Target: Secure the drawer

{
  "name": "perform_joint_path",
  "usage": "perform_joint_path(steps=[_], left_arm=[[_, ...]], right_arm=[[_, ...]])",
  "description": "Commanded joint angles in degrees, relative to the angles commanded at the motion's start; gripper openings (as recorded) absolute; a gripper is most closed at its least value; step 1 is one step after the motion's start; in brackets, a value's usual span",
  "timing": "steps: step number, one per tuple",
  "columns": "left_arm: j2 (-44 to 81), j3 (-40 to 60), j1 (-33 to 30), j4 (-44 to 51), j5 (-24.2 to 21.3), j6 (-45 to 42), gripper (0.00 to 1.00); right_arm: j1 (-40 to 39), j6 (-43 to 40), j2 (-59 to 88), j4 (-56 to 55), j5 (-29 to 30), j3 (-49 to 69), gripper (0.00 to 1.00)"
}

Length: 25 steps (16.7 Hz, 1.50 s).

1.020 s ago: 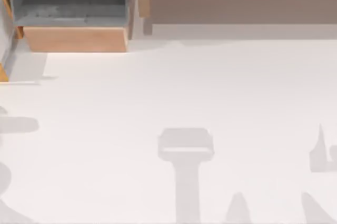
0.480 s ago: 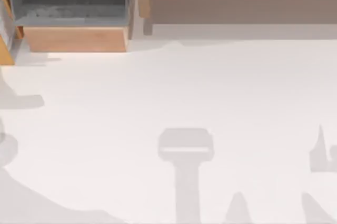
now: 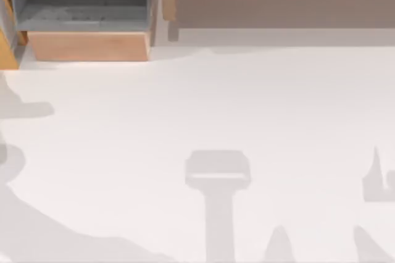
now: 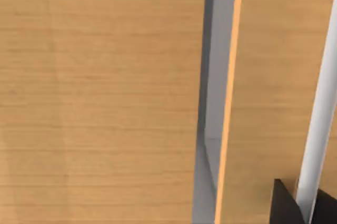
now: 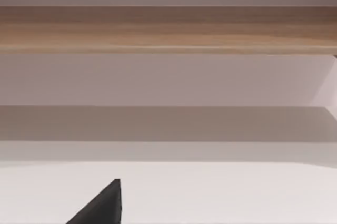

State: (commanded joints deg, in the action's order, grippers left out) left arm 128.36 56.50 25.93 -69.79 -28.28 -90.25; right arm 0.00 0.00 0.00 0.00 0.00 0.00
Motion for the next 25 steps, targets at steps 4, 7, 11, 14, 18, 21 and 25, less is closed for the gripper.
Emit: perform_joint_path(steps=[4, 7, 11, 14, 18, 21, 25], left_arm=[[3.8, 8.7, -1.8, 4.2, 1.9, 0.1, 0.00], [6.5, 14.4, -3.4, 7.5, 3.3, 0.2, 0.00], [6.9, 15.2, -3.7, 8.1, 3.5, 0.2, 0.00], [6.9, 15.2, -3.7, 8.1, 3.5, 0.2, 0.15], [6.9, 15.2, -3.7, 8.1, 3.5, 0.2, 0.45], [6.9, 15.2, -3.7, 8.1, 3.5, 0.2, 0.68], [6.9, 15.2, -3.7, 8.1, 3.5, 0.2, 0.98]], right_arm=[[0.0, 0.0, 0.0, 0.0, 0.0, 0.0, 1.00], [0.0, 0.0, 0.0, 0.0, 0.0, 0.0, 1.00], [0.0, 0.0, 0.0, 0.0, 0.0, 0.0, 1.00], [0.0, 0.0, 0.0, 0.0, 0.0, 0.0, 1.00], [0.0, 0.0, 0.0, 0.0, 0.0, 0.0, 1.00], [0.0, 0.0, 0.0, 0.0, 0.0, 0.0, 1.00], [0.0, 0.0, 0.0, 0.0, 0.0, 0.0, 1.00]])
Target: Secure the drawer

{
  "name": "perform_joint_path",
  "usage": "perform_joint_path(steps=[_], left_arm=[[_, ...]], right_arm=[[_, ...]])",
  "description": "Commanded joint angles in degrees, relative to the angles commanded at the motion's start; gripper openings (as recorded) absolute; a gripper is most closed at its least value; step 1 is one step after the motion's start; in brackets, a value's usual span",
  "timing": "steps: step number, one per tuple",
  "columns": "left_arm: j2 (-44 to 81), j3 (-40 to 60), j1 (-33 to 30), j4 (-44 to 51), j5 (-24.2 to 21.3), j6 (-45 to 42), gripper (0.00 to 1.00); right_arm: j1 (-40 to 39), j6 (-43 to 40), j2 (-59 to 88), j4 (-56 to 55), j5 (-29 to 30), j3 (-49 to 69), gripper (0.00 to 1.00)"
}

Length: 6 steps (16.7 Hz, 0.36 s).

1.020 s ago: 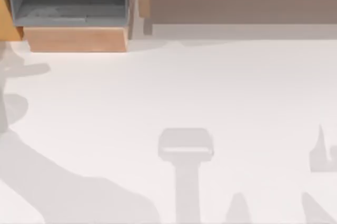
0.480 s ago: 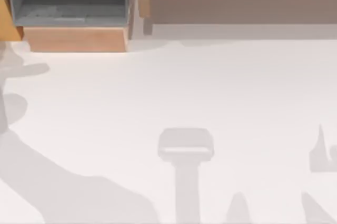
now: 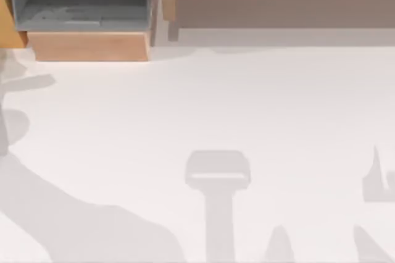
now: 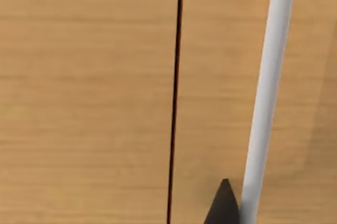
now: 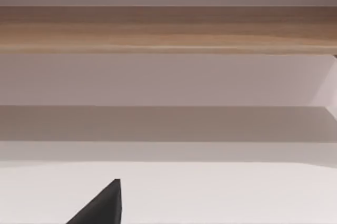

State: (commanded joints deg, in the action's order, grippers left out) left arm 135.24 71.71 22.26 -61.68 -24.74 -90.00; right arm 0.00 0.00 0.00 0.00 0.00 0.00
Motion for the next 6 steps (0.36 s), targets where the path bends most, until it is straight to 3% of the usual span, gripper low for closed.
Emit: perform_joint_path(steps=[6], left_arm=[[0.0, 0.0, 0.0, 0.0, 0.0, 0.0, 1.00]], right_arm=[[0.0, 0.0, 0.0, 0.0, 0.0, 0.0, 1.00]])
